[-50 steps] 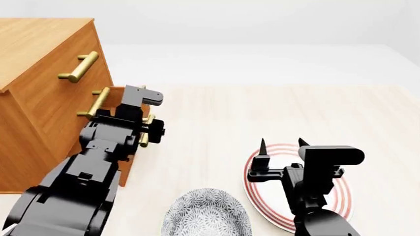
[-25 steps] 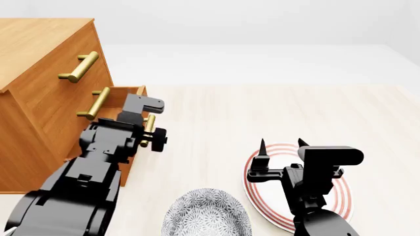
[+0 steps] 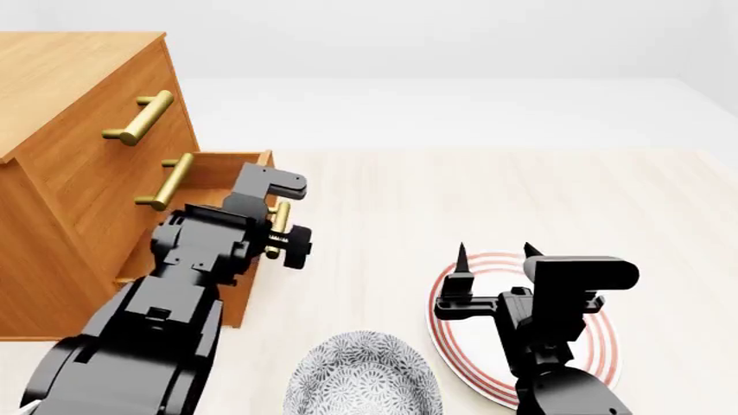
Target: Open the bottom drawer of the cabinet.
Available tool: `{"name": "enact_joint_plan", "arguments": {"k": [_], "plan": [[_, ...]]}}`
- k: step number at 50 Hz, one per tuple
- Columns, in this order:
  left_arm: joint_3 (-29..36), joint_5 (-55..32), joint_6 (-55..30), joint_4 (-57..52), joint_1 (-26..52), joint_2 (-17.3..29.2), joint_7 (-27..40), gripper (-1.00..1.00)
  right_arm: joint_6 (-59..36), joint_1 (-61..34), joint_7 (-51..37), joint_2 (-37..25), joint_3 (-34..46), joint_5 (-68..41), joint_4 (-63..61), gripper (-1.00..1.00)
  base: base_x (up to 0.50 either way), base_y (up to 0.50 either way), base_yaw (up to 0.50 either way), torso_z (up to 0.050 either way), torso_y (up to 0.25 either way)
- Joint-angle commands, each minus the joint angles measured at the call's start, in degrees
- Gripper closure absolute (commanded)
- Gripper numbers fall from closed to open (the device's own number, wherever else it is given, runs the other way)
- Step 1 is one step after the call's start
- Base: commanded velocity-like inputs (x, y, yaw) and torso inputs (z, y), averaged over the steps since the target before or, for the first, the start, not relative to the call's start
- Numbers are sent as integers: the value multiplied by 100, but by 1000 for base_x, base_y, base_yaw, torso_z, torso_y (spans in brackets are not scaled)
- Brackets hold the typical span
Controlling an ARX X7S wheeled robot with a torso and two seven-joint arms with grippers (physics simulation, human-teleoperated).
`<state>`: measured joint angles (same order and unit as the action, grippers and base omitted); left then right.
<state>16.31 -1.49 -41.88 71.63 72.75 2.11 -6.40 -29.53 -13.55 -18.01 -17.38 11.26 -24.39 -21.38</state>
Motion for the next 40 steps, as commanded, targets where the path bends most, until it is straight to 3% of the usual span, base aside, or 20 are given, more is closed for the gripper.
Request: {"name": "enact_joint_plan", "arguments": {"k": [1, 11, 29, 40], "plan": [[-14, -268, -305, -653, -137, -133, -221, -100, -30, -20, -35, -21, 14, -31, -41, -100, 0, 0, 0, 0, 0], [615, -1035, -211, -615, -170, -201, -57, -100, 37, -11, -28, -30, 30, -30, 31, -100, 0, 0, 0, 0, 0], [3560, -4275, 351, -187, 88, -207, 464, -100, 94, 23, -49, -76, 6, -73, 24, -100, 0, 0, 0, 0, 0], [3957, -4740, 428, -301, 201, -109, 595, -100, 26, -6, -95, -101, 20, -112, -55, -100, 0, 0, 0, 0, 0]]}}
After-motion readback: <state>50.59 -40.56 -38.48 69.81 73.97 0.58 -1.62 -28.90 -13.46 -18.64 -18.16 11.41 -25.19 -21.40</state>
